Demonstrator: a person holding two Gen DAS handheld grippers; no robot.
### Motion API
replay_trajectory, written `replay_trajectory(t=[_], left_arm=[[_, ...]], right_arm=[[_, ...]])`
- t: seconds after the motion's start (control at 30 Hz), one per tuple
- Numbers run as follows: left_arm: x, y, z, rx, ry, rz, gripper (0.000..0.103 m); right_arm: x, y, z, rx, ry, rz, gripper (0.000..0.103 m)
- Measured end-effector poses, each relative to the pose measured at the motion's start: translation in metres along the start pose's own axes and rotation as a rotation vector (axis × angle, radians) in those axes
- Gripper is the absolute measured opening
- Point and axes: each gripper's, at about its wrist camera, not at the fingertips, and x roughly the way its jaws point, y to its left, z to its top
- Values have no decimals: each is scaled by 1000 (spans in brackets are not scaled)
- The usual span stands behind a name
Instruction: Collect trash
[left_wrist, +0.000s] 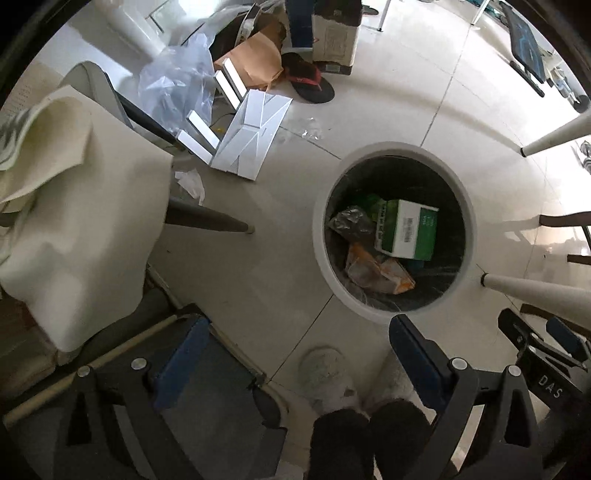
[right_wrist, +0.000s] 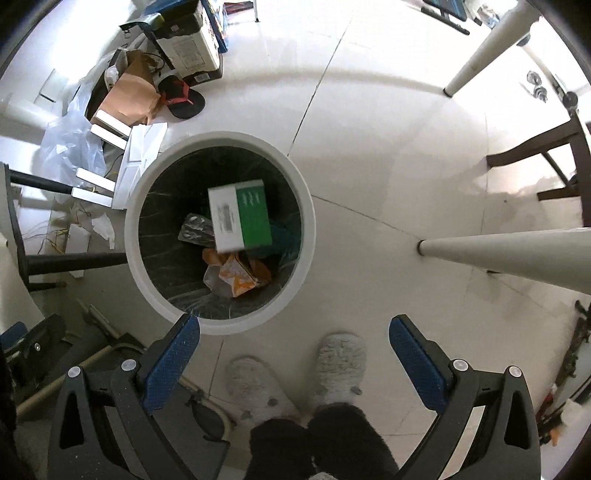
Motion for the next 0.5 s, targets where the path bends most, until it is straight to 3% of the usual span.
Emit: replay_trajectory(t=[0.5], left_arm=[[-117, 1, -38, 10, -26, -31, 100]], right_arm=[[-135, -10, -34, -24, -68, -5, 103]])
